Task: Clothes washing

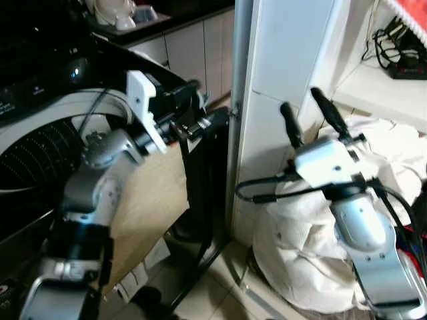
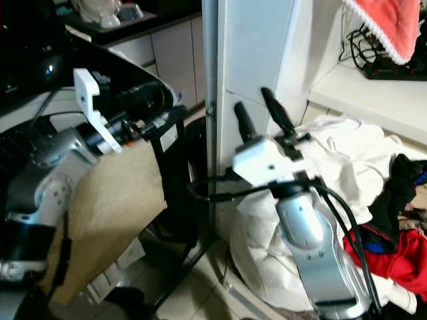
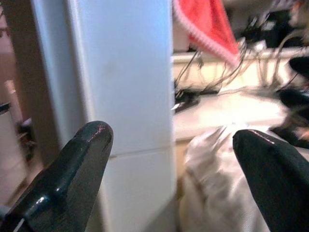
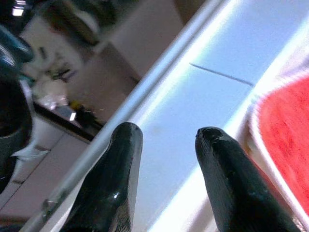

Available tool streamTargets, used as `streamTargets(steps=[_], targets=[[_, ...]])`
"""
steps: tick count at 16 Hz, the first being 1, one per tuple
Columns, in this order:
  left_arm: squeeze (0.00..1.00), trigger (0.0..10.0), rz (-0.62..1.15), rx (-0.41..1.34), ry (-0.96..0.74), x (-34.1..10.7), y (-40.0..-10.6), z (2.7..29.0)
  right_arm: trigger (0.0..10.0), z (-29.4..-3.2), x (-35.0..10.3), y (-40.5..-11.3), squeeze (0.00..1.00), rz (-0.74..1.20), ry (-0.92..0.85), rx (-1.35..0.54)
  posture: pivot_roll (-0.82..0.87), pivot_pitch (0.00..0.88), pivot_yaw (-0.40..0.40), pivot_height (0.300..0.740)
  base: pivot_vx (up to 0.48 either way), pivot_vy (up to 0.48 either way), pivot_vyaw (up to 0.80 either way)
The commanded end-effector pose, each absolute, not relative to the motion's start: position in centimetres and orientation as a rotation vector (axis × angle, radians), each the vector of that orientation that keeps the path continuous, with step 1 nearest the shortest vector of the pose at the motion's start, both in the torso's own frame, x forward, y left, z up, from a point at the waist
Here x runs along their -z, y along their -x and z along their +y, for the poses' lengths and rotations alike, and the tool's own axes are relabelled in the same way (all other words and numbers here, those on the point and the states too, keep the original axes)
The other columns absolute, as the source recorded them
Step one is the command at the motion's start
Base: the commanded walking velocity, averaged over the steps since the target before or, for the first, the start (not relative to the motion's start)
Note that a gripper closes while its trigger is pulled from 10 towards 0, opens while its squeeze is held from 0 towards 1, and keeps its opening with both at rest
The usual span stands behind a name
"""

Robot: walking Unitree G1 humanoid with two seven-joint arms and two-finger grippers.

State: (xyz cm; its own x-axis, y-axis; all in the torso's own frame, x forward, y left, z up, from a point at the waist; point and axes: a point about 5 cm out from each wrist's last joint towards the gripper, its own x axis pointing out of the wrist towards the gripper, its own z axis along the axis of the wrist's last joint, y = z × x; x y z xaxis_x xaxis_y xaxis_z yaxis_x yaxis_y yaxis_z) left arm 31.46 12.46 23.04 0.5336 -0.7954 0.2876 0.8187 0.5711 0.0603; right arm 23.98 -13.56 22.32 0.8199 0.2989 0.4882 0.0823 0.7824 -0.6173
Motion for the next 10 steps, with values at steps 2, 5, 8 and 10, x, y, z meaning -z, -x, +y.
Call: streamTargets(steps=[2, 5, 8, 10], targets=[[0.00, 10.0, -0.312, 1.024, 0.111, -23.2, -30.4, 11.2, 10.0, -15.1, -21.7, -24.3, 0.00, -0.533, 0.568, -0.042, -0.18, 0.000, 0.097, 0.740, 0.000, 0.000, 0.00], [0.00, 10.0, -0.283, 1.100, 0.085, -22.4, -29.4, 9.7, 10.0, -17.7, -22.0, -24.7, 0.00, -0.491, 0.545, 0.054, -0.19, 0.000, 0.105, 0.740, 0.000, 0.000, 0.00], [0.00, 10.0, -0.334, 1.053, 0.125, -22.3, -29.4, 9.1, 10.0, -19.5, -21.8, -24.6, 0.00, -0.459, 0.492, 0.104, -0.20, 0.000, 0.110, 0.740, 0.000, 0.000, 0.00], [0.00, 10.0, -0.289, 1.069, 0.147, -21.9, -29.3, 8.5, 10.0, -20.3, -21.8, -24.3, 0.00, -0.450, 0.406, 0.121, -0.20, 0.000, 0.111, 0.740, 0.000, 0.000, 0.00]])
